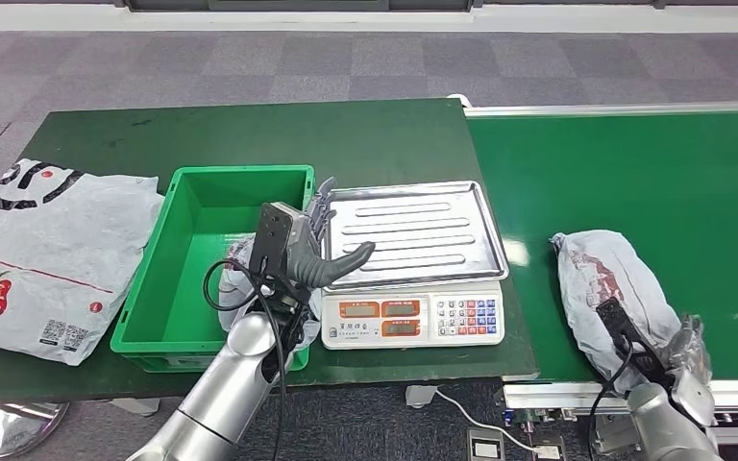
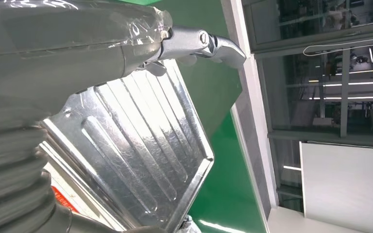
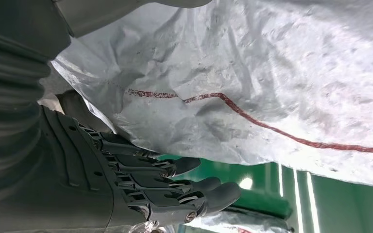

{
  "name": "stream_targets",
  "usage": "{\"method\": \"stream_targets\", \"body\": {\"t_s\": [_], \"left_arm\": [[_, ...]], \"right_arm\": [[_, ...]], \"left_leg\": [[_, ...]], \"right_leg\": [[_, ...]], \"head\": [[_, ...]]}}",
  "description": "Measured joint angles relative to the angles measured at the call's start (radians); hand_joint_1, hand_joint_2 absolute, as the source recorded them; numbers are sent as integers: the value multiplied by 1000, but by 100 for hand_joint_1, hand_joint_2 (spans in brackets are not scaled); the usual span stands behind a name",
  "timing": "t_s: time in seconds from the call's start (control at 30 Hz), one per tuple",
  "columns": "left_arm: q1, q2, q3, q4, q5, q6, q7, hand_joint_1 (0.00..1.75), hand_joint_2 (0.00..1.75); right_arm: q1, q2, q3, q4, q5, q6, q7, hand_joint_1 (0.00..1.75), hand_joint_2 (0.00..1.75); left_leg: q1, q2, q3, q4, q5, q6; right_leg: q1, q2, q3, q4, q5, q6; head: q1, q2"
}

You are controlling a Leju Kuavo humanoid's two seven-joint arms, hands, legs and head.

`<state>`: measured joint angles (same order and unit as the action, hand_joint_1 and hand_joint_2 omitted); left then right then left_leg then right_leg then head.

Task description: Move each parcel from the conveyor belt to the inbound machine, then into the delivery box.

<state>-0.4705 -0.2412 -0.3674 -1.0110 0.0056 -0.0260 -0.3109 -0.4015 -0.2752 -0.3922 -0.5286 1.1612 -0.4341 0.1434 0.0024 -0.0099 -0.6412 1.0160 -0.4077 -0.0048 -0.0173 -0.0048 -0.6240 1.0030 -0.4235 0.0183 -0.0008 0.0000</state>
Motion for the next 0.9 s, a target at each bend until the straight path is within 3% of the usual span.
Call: {"method": "stream_targets", "body": {"t_s": [0.9], "left_arm": [[13,1,0,-10,-2,0,-2,0,175]], "right_arm": [[-19,-8,-16,56,0,7,0,0,175]], "left_leg": [[0,0,0,0,0,0]], "right_leg": [[0,0,0,0,0,0]], "head": [[0,0]]}}
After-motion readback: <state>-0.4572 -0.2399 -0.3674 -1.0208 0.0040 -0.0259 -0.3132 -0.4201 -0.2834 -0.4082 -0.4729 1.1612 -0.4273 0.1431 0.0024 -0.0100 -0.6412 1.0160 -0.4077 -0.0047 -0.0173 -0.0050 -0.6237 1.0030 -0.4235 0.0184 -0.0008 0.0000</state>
